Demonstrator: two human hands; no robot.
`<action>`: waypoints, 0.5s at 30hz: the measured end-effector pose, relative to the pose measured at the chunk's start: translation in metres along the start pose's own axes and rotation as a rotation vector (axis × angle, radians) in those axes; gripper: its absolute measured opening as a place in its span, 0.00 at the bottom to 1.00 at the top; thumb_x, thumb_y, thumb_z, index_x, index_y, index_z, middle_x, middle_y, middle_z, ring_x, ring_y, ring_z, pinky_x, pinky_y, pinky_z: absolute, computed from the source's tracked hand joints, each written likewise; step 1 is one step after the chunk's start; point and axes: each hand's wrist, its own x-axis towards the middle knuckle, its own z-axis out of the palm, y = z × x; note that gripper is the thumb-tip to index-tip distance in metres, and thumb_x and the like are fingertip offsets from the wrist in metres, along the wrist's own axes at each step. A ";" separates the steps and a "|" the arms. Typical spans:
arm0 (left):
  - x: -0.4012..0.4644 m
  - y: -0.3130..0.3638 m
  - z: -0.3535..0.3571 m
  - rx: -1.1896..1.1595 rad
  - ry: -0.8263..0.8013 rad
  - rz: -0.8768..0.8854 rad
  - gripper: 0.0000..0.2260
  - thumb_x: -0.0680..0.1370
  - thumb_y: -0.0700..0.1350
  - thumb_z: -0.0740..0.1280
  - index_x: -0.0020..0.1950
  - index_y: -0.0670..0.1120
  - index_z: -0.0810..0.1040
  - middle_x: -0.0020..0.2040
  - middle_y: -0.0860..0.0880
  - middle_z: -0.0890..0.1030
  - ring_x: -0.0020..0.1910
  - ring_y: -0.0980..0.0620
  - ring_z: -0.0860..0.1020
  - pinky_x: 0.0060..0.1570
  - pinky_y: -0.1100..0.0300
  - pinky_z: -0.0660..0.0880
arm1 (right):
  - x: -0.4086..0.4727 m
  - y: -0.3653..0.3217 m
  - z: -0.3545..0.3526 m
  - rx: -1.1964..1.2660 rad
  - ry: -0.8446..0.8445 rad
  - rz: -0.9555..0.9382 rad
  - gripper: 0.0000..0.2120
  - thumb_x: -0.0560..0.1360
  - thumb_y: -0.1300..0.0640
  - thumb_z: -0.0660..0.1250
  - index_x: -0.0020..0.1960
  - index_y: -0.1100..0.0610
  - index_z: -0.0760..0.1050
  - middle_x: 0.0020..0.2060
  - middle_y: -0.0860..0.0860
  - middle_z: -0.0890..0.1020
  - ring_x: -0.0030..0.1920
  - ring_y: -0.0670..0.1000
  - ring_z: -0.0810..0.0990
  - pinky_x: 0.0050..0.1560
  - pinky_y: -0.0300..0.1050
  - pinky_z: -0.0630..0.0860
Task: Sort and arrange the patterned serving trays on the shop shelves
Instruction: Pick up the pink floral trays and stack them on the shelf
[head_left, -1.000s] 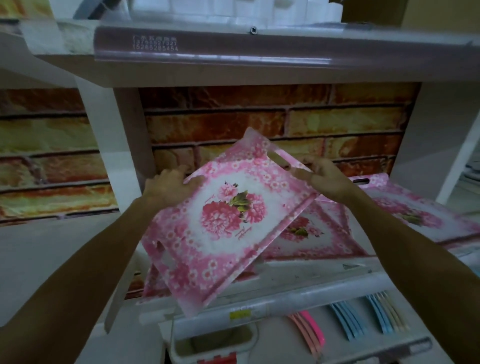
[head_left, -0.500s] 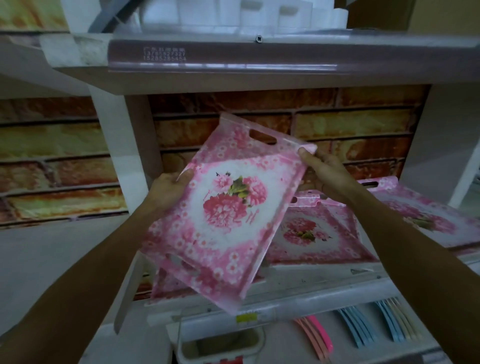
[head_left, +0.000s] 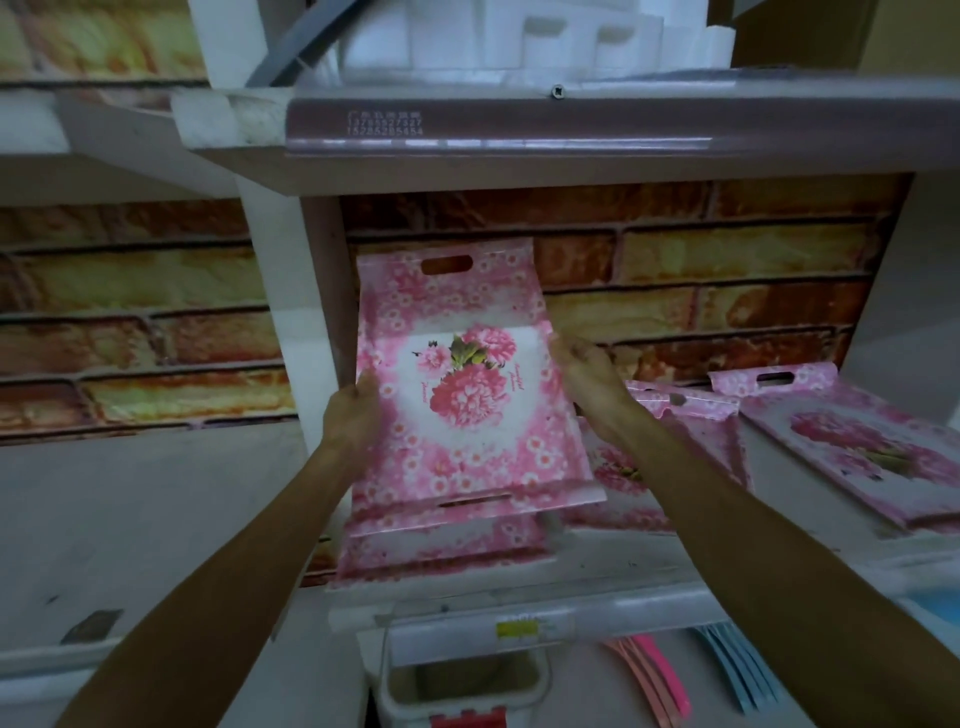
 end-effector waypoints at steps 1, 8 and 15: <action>-0.002 -0.002 -0.001 -0.005 0.000 -0.002 0.30 0.80 0.63 0.52 0.54 0.38 0.79 0.50 0.37 0.81 0.49 0.37 0.80 0.53 0.41 0.79 | -0.003 -0.002 0.006 -0.023 0.025 -0.020 0.15 0.77 0.41 0.62 0.47 0.52 0.77 0.40 0.48 0.81 0.44 0.50 0.79 0.54 0.51 0.75; 0.003 -0.009 -0.019 0.037 -0.081 0.026 0.17 0.76 0.48 0.58 0.57 0.35 0.69 0.42 0.42 0.76 0.34 0.47 0.77 0.29 0.49 0.76 | -0.007 -0.001 0.033 -0.299 0.113 0.017 0.13 0.79 0.60 0.58 0.57 0.66 0.76 0.50 0.61 0.82 0.49 0.57 0.80 0.42 0.41 0.64; 0.036 -0.063 -0.032 0.148 -0.152 0.014 0.23 0.66 0.53 0.59 0.54 0.39 0.73 0.50 0.39 0.81 0.45 0.42 0.82 0.39 0.41 0.82 | -0.005 0.020 0.044 -0.596 -0.060 0.084 0.09 0.73 0.62 0.64 0.49 0.65 0.80 0.45 0.57 0.81 0.45 0.57 0.81 0.39 0.42 0.75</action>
